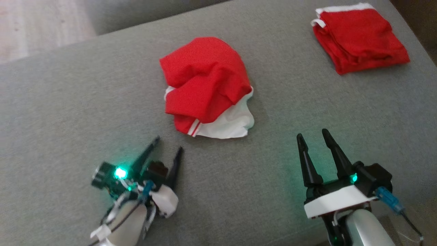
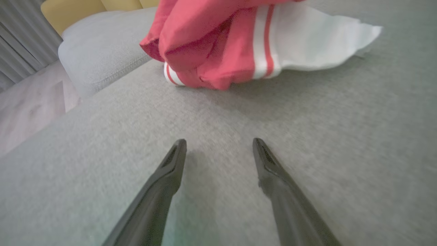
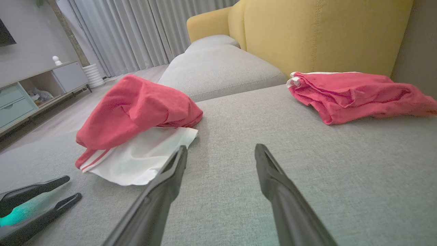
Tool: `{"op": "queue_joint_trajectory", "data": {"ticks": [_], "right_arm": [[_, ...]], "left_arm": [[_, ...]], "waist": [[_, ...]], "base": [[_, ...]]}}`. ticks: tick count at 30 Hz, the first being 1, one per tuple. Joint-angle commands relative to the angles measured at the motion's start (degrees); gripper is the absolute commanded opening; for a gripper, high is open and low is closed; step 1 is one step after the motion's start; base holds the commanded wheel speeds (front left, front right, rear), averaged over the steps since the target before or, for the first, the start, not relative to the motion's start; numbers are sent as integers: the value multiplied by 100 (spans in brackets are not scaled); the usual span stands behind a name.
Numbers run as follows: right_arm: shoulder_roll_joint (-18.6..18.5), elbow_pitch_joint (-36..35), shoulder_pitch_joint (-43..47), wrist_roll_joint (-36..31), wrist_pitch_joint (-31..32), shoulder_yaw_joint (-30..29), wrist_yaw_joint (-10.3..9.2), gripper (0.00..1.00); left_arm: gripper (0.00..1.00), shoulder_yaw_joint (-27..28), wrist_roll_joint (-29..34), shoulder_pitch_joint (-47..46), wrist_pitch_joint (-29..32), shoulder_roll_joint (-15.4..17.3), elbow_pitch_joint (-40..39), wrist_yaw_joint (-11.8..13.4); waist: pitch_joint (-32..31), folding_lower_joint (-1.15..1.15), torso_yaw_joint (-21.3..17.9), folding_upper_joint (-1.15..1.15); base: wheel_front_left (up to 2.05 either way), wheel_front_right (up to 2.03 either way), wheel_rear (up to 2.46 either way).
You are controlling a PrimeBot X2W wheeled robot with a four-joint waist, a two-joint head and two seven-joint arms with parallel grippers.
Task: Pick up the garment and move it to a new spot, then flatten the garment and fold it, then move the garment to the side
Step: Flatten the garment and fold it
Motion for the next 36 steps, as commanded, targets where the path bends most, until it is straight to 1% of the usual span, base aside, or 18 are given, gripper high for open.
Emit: {"op": "queue_joint_trajectory", "data": {"ticks": [1,4,7,11,12,13,16,20,23,26,28,29,33,36], "right_arm": [[-15,-200,-195,54,-22,141,-4,100],[-15,-202,-242,98,-22,162,-4,100],[-15,-194,-269,138,-22,165,-4,100],[-15,-181,-299,180,-22,192,-4,100],[-15,-173,-300,184,-22,193,-4,100],[-15,-163,-300,188,-22,192,-4,100],[-15,-143,-296,196,-22,178,-4,100],[-15,-143,-262,201,-22,132,-4,100],[-15,-142,-243,209,-22,120,-4,100],[-15,-132,-234,229,-22,172,-4,100],[-15,-118,-219,242,-22,216,-4,100],[-15,-118,-219,242,-22,216,-4,100],[-15,-116,-159,255,-22,209,-4,100],[-15,-135,-138,273,-22,189,-4,100]], "left_arm": [[100,177,49,-221,14,181,41,113],[100,196,82,-432,8,251,135,314],[100,129,67,-510,7,322,-105,315],[100,-51,66,-494,6,424,-643,287],[14,-93,32,-474,6,423,-789,255],[0,-146,-1,-453,6,420,-904,197],[0,-331,-96,-450,6,373,-1307,-7],[0,-603,-237,-618,5,209,-1967,-336],[0,-734,-363,-1040,5,95,-2366,-630],[0,-697,-577,-1752,5,23,-2495,-853],[0,-615,-704,-2344,25,17,-2482,-943],[0,-615,-704,-2344,25,17,-2482,-943],[0,-259,-1149,-3460,154,27,-2459,-1027],[0,34,-1487,-3994,277,147,-2389,-1050]], "waist": [[158,0,-163,0],[225,0,-264,0],[266,0,-340,0],[286,0,-423,0],[282,0,-437,0],[275,0,-452,0],[236,0,-489,0],[129,0,-508,0],[17,0,-493,0],[-115,0,-492,0],[-212,0,-505,0],[-212,0,-505,0],[-338,0,-466,0],[-364,0,-379,0]], "base": [[0,0,0],[0,0,0],[0,0,0],[0,0,0],[0,0,0],[0,0,0],[0,0,0],[0,0,0],[0,0,0],[0,0,0],[0,0,0],[0,0,0],[0,0,0],[0,0,0]]}}
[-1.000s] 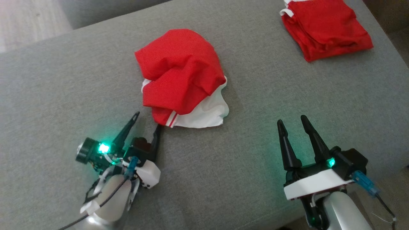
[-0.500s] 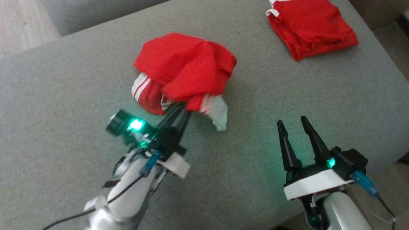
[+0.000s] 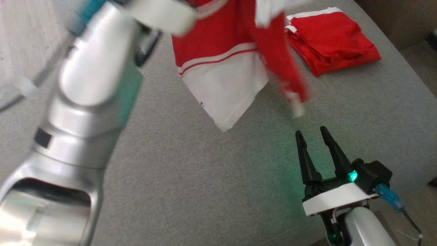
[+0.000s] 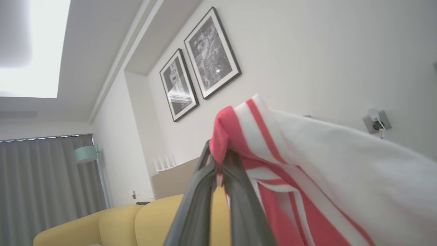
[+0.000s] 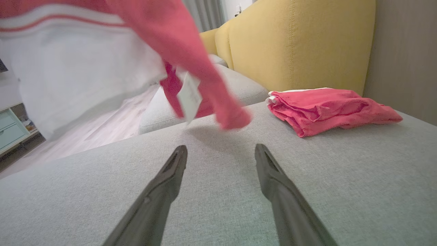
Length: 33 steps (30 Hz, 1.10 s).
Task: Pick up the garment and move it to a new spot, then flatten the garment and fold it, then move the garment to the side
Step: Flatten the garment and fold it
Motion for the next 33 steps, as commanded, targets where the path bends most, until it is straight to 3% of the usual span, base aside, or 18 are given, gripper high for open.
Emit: {"op": "queue_joint_trajectory", "data": {"ticks": [1,4,8,12,13,14,19,24,29,33], "right_arm": [[-14,-181,-50,31,-22,106,-4,100],[-14,-198,-16,57,-22,67,-4,100],[-14,-187,-14,83,-22,83,-4,100],[-14,-192,-60,50,-22,54,-4,100],[-14,-182,-74,30,-22,61,-4,100],[-14,-167,-86,7,-22,72,-4,100],[-14,-139,-68,-74,-22,22,-4,100],[-14,-119,-33,-134,-22,-26,-4,100],[-14,-112,-5,-172,-22,-85,-4,100],[-14,-96,-33,-209,-22,-69,-4,100]], "left_arm": [[0,296,-159,-117,100,243,-82,-8],[0,592,-587,181,469,450,96,-14],[0,599,-973,1424,875,809,337,-25],[0,563,-1116,2666,705,1058,555,27],[95,589,-1133,2900,598,1077,640,90],[100,607,-1124,3091,470,1094,720,162],[100,685,-1113,3824,-79,935,889,526],[100,625,-955,4547,-235,636,450,780],[100,413,-463,5106,-244,421,-352,892],[100,200,63,5041,-245,431,-594,958]], "waist": [[-18,1,62,0],[-33,1,200,0],[34,1,379,0],[152,1,588,0],[170,1,633,0],[184,1,671,0],[179,1,867,0],[176,1,993,0],[192,1,1116,0],[239,1,1190,0]], "base": [[0,0,0],[0,0,0],[0,0,0],[0,0,0],[0,0,0],[0,0,0],[0,0,0],[0,0,0],[0,0,0],[0,0,0]]}}
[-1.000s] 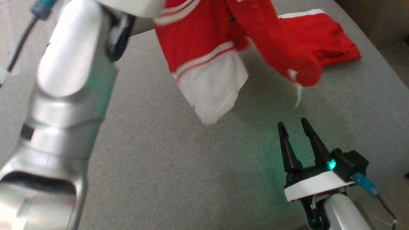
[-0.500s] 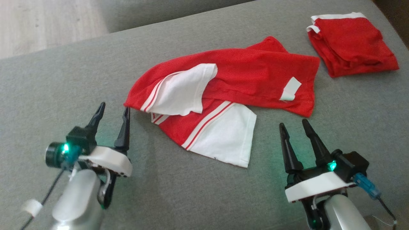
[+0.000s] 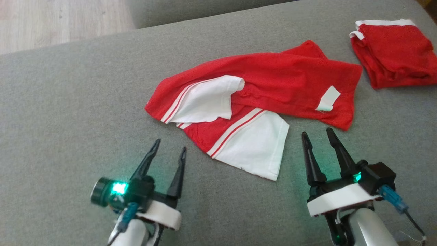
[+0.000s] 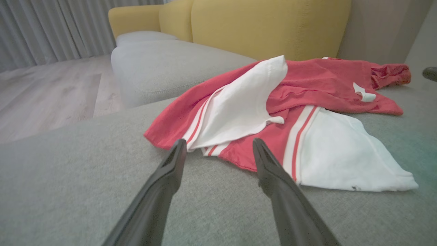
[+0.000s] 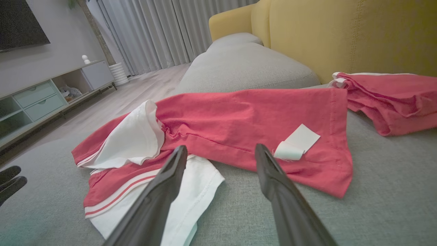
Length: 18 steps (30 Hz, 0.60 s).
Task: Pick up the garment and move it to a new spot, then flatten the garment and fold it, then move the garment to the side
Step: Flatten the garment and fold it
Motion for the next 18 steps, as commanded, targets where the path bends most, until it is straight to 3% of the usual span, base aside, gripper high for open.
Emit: {"op": "queue_joint_trajectory", "data": {"ticks": [1,5,11,18], "right_arm": [[-14,-151,-74,-46,-22,131,-4,100],[-14,-143,-126,-55,-22,168,-4,100],[-14,-115,-245,-30,-22,302,-4,100],[-14,-125,-321,43,-22,322,-4,100]], "left_arm": [[100,20,320,-366,-70,58,-245,47],[100,-263,695,-721,-70,21,-138,7],[100,-887,1298,-1616,88,-179,688,-141],[100,-1045,1521,-2329,529,-312,1564,-11]], "waist": [[47,0,36,0],[123,0,34,0],[311,0,-174,0],[510,0,-569,0]], "base": [[0,0,0],[0,0,0],[0,0,0],[0,0,0]]}}
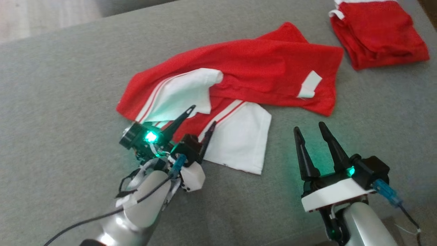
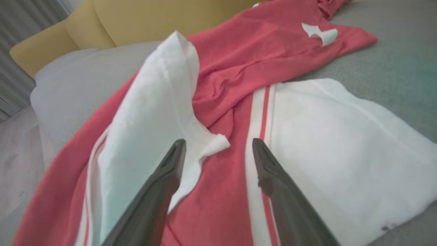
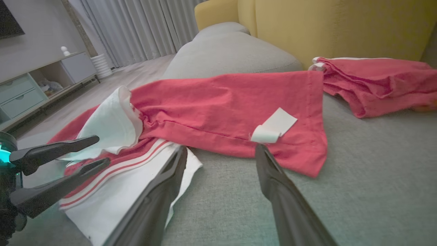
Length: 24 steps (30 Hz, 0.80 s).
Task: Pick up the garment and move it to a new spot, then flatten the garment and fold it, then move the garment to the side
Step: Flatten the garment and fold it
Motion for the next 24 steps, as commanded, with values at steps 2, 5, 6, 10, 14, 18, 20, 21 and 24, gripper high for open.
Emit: {"op": "queue_joint_trajectory", "data": {"ticks": [2,5,6,10,14,18,20,21,24], "right_arm": [[-14,-174,-119,54,-22,96,-4,100],[-14,-187,-112,81,-22,87,-4,100],[-14,-189,-113,88,-22,84,-4,100],[-14,-207,-105,105,-22,77,-4,100],[-14,-211,-108,93,-22,61,-4,100],[-14,-217,-97,67,-22,48,-4,100],[-14,-212,-89,56,-22,40,-4,100],[-14,-210,-84,53,-22,35,-4,100],[-14,-203,-51,40,-22,-1,-4,100]], "left_arm": [[100,211,48,-337,123,41,170,120],[100,264,18,-421,73,100,388,190],[100,278,4,-437,46,113,453,210],[54,322,-68,-494,-85,121,661,275],[11,328,-168,-535,-197,73,774,274],[0,288,-283,-531,-333,3,733,217],[0,259,-341,-512,-403,-27,625,188],[0,241,-367,-492,-435,-39,543,175],[0,187,-461,-360,-501,-62,186,111]], "waist": [[128,0,-235,0],[163,0,-322,0],[169,0,-337,0],[174,0,-356,0],[156,0,-302,0],[124,0,-218,0],[103,0,-177,0],[92,0,-156,0],[37,0,-72,0]], "base": [[0,0,0],[0,0,0],[0,0,0],[0,0,0],[0,0,0],[0,0,0],[0,0,0],[0,0,0],[0,0,0]]}}
